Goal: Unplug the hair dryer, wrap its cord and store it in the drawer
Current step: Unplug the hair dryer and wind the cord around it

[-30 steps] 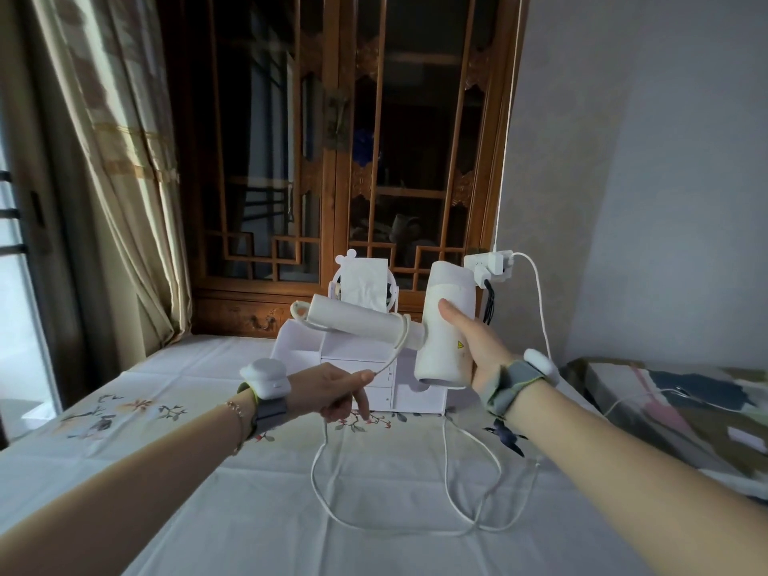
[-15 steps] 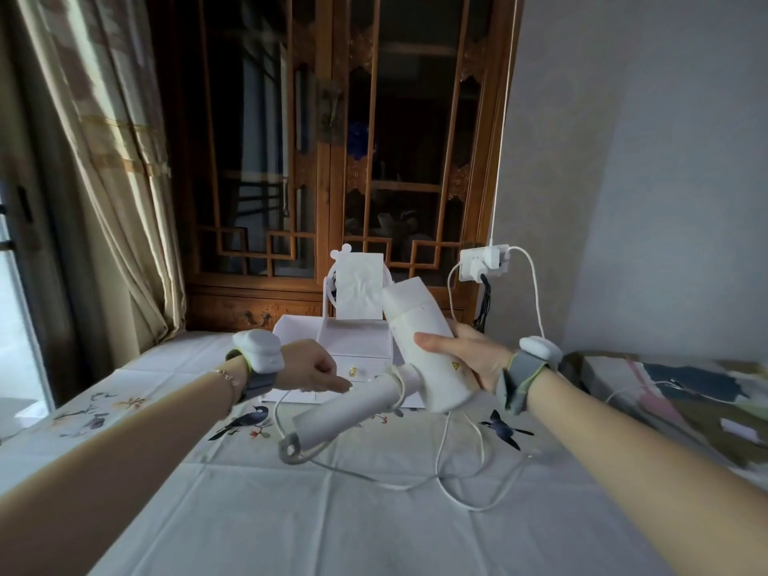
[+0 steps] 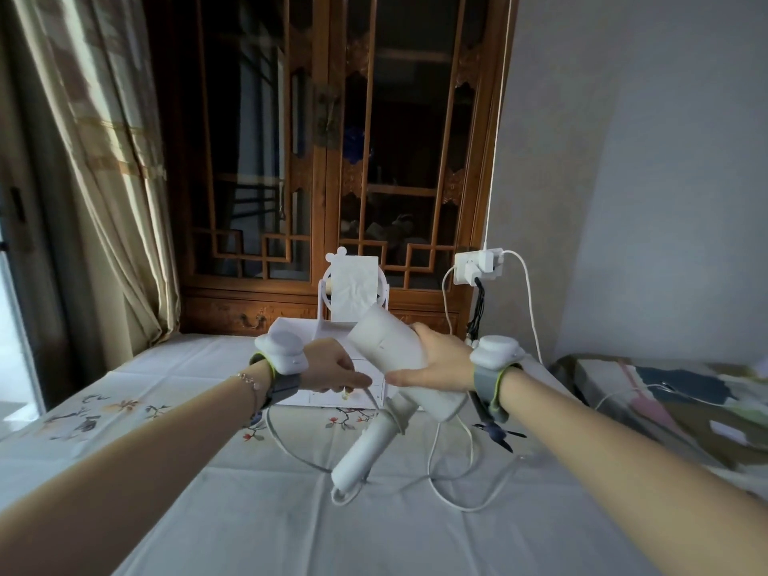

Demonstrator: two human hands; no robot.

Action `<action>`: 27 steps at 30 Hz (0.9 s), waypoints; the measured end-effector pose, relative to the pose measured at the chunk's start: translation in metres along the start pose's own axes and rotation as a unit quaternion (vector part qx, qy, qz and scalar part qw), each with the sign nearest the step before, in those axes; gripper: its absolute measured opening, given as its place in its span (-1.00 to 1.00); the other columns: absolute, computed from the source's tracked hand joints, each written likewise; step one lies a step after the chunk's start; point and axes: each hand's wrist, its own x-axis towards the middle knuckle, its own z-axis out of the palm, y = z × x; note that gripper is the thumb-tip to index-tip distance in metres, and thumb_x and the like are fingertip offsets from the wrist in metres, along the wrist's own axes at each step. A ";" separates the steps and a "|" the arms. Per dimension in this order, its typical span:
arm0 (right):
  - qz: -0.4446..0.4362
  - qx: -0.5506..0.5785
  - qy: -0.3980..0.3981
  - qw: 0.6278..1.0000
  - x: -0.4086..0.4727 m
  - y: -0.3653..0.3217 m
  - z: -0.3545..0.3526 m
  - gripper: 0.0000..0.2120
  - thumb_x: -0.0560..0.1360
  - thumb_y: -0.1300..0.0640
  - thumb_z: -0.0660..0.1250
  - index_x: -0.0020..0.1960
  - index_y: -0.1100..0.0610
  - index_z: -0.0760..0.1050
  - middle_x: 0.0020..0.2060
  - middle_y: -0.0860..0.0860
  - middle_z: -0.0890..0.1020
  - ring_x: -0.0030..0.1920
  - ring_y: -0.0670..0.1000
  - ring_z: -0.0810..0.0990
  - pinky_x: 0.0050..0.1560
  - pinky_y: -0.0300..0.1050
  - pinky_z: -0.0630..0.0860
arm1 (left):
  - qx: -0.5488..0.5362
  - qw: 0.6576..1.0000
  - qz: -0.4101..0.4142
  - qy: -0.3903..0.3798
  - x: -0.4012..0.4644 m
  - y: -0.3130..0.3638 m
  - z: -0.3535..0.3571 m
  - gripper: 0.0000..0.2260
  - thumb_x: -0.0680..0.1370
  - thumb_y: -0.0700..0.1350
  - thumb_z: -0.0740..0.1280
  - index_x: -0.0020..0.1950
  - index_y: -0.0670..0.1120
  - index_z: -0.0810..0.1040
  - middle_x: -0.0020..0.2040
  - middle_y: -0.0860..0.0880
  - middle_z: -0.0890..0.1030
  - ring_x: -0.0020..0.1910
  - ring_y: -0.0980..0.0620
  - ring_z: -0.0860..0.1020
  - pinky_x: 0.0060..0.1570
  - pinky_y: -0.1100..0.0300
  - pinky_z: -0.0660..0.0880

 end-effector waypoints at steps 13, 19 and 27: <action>0.121 0.155 0.201 0.960 0.003 0.006 0.014 -0.32 0.38 -0.14 0.43 0.33 0.15 0.23 0.09 0.08 0.54 -0.04 0.11 0.52 -0.06 -0.08 0.46 | -0.130 0.991 -0.003 -0.033 -0.012 0.038 0.013 -0.73 0.63 -0.13 0.03 -0.13 -0.09 0.48 -0.46 -0.04 0.37 -0.64 0.11 0.26 -0.60 0.32 0.25; 0.207 0.374 0.214 0.878 0.008 0.018 0.012 -0.24 0.27 -0.21 0.48 0.29 0.17 0.33 0.07 0.07 0.59 0.00 0.11 0.58 0.10 0.04 0.55 | -0.183 0.982 0.012 -0.047 -0.014 0.029 0.020 -0.74 0.65 -0.03 0.00 -0.01 -0.09 0.43 -0.45 -0.02 0.31 -0.56 0.10 0.24 -0.59 0.32 0.26; 0.234 0.568 0.181 0.768 0.012 0.032 0.016 -0.19 -0.05 -0.36 0.48 0.08 0.05 0.49 0.00 0.10 0.66 0.00 0.18 0.65 0.11 0.22 0.56 | -0.297 0.953 0.017 -0.066 -0.019 0.009 0.022 -0.65 0.64 0.07 0.03 -0.15 -0.09 0.45 -0.52 0.03 0.18 -0.58 0.10 0.12 -0.56 0.36 0.16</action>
